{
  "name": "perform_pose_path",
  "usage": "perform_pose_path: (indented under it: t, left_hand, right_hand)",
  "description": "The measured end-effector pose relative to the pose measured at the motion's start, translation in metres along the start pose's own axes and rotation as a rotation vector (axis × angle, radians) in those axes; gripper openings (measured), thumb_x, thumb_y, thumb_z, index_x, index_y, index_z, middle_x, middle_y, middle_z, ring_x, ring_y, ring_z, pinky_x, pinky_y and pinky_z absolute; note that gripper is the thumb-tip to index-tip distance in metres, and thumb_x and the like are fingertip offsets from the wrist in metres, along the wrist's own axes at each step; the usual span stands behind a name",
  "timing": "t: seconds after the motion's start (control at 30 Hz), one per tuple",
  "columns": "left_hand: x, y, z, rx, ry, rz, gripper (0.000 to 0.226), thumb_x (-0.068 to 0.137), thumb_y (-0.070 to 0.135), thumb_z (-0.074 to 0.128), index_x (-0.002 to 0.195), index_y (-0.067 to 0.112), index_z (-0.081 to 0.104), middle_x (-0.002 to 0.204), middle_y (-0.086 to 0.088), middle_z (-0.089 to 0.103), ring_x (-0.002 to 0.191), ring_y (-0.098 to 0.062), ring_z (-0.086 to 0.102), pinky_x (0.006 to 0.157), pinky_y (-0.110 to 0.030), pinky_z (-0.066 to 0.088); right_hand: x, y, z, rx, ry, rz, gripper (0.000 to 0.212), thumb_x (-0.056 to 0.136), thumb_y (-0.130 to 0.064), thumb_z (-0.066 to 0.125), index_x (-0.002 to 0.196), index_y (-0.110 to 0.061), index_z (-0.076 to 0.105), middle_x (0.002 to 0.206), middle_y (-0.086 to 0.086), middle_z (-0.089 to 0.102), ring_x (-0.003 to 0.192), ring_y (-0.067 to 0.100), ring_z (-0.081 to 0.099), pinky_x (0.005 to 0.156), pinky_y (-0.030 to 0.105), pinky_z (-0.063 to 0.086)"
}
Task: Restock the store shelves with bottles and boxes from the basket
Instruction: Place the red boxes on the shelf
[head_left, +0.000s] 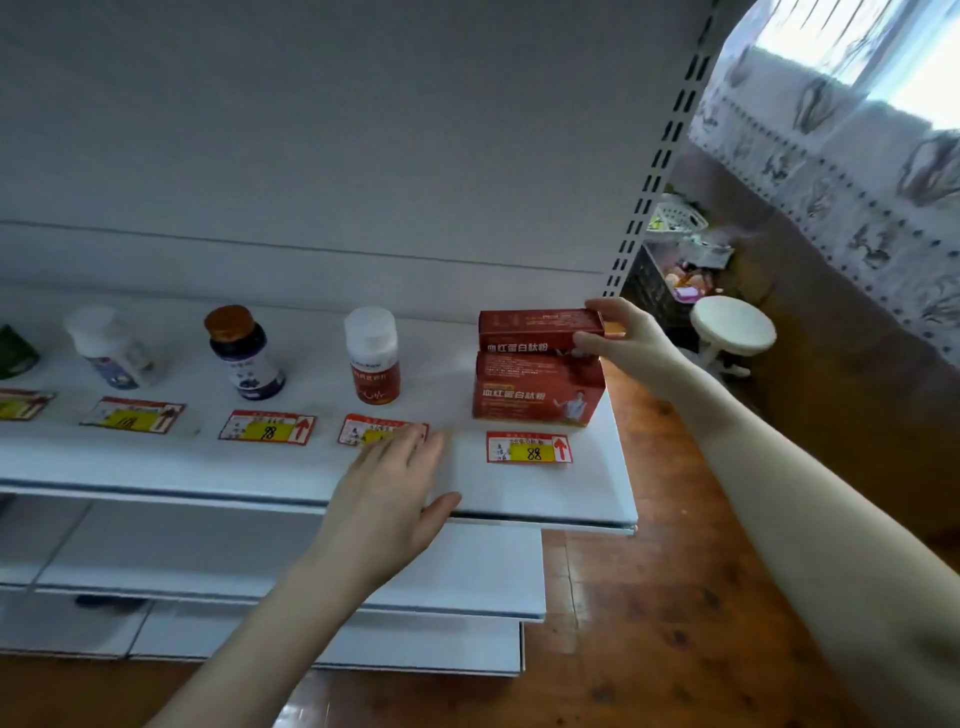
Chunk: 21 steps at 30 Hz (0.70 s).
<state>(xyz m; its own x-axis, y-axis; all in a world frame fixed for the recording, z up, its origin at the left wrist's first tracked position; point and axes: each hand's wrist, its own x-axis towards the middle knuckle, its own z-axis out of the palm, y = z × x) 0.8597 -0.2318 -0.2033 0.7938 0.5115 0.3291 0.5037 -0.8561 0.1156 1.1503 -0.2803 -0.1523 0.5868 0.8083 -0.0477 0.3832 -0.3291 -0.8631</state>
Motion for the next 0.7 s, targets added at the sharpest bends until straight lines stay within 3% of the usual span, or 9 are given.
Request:
perform_pose_path:
  t: [0.1, 0.3, 0.7]
  left_hand:
    - [0.0, 0.002, -0.001, 0.016, 0.013, -0.025, 0.063, 0.057, 0.028, 0.087, 0.107, -0.001, 0.064, 0.102, -0.016, 0.067, 0.088, -0.034, 0.067, 0.072, -0.042, 0.055]
    - [-0.004, 0.003, 0.002, 0.007, 0.015, -0.061, 0.061, 0.061, 0.027, 0.085, 0.11, -0.002, 0.063, 0.106, -0.018, 0.066, 0.093, -0.036, 0.066, 0.076, -0.044, 0.054]
    - [-0.008, -0.002, 0.001, 0.002, 0.006, -0.069, 0.059, 0.063, 0.028, 0.084, 0.11, -0.001, 0.063, 0.108, -0.019, 0.066, 0.096, -0.036, 0.065, 0.075, -0.044, 0.054]
  right_hand:
    - [-0.001, 0.007, 0.005, -0.009, -0.026, 0.029, 0.048, 0.086, -0.016, 0.063, 0.131, -0.014, 0.046, 0.118, 0.0, 0.048, 0.105, 0.014, 0.049, 0.085, 0.024, 0.041]
    - [0.0, 0.015, 0.007, 0.088, -0.077, 0.152, 0.044, 0.088, -0.012, 0.059, 0.13, -0.013, 0.045, 0.116, 0.002, 0.049, 0.108, 0.022, 0.054, 0.097, 0.038, 0.048]
    - [0.002, 0.014, 0.012, 0.151, -0.076, 0.219, 0.041, 0.092, -0.007, 0.051, 0.131, -0.011, 0.041, 0.127, 0.012, 0.051, 0.109, 0.023, 0.054, 0.096, 0.038, 0.048]
